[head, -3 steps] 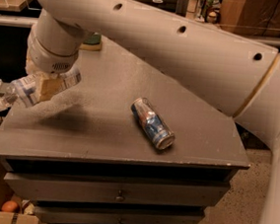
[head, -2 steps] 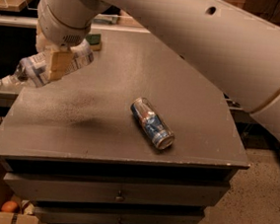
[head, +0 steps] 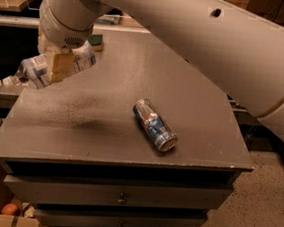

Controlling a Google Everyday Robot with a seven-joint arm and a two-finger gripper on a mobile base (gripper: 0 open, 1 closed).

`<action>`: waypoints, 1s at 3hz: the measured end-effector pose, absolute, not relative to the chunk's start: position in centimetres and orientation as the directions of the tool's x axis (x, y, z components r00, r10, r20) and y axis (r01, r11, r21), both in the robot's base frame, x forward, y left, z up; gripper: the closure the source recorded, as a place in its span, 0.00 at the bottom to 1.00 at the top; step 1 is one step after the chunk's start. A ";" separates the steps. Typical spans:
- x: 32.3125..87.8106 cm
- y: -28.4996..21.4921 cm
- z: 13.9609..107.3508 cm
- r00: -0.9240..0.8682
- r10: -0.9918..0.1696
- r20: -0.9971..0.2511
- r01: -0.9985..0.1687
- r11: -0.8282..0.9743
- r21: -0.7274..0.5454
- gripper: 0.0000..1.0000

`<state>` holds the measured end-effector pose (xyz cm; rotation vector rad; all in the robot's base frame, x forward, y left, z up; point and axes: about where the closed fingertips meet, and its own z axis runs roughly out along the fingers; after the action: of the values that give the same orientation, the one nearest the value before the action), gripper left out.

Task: Move blue plastic bottle near sponge

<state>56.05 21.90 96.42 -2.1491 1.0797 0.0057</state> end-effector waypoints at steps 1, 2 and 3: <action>61.4 19.8 96.5 0.642 -0.720 -0.265 -0.668 -0.355 -0.653 1.00; 67.3 18.4 96.6 0.643 -0.730 -0.231 -0.639 -0.345 -0.688 1.00; 72.3 18.5 95.6 0.643 -0.730 -0.233 -0.625 -0.324 -0.710 1.00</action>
Offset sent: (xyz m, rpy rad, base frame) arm 0.1848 -0.0532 0.0132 0.0274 -0.1967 -0.0833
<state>72.34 18.55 95.56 -2.0473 1.0542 -0.1632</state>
